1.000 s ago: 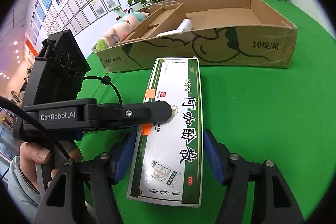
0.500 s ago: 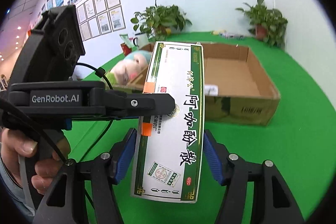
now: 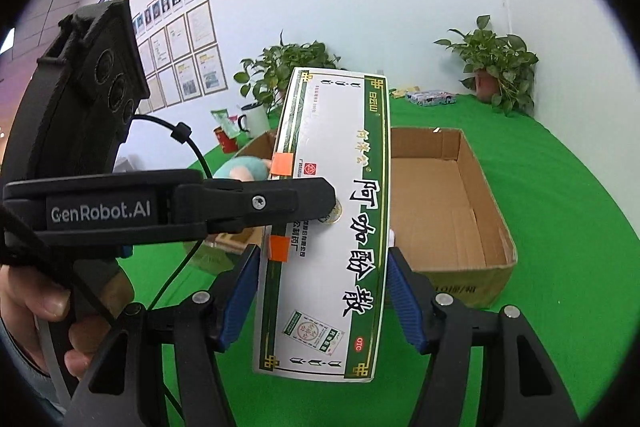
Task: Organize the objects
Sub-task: 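Lift the medicine box with both grippers and carry it over the open box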
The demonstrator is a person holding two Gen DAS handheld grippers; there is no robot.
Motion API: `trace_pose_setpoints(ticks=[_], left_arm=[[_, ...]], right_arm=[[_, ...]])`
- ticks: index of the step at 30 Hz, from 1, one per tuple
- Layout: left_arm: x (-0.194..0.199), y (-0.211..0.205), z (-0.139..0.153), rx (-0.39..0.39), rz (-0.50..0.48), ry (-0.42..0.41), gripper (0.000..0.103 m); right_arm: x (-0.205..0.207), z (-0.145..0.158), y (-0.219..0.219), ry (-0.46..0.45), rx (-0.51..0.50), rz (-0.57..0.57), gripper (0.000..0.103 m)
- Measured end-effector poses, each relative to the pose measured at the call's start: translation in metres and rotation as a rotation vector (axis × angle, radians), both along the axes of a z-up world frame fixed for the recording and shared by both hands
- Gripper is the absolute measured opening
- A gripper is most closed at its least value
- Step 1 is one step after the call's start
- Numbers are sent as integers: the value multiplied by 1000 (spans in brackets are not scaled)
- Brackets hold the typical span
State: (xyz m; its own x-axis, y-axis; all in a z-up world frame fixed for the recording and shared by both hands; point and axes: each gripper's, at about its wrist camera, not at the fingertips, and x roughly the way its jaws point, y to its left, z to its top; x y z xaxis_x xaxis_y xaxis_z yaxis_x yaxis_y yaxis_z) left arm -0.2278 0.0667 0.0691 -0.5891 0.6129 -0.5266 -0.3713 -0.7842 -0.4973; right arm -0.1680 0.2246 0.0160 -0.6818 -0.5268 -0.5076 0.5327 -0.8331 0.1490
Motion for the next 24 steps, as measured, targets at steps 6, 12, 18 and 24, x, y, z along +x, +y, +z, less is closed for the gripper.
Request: trace_pose_setpoints(ticks=[6, 12, 18, 24], left_arm=[[-25, 0, 19, -11, -3, 22, 40], [-79, 2, 7, 35, -6, -41, 40], [-125, 1, -8, 61, -11, -97, 39], [-163, 10, -23, 24, -12, -142, 39]], right_arm=[[-18, 11, -2, 12, -1, 12, 61], [-49, 12, 1, -36, 18, 14, 61], [-86, 8, 3, -118, 25, 24, 61], [-121, -3, 9, -214, -3, 13, 61]])
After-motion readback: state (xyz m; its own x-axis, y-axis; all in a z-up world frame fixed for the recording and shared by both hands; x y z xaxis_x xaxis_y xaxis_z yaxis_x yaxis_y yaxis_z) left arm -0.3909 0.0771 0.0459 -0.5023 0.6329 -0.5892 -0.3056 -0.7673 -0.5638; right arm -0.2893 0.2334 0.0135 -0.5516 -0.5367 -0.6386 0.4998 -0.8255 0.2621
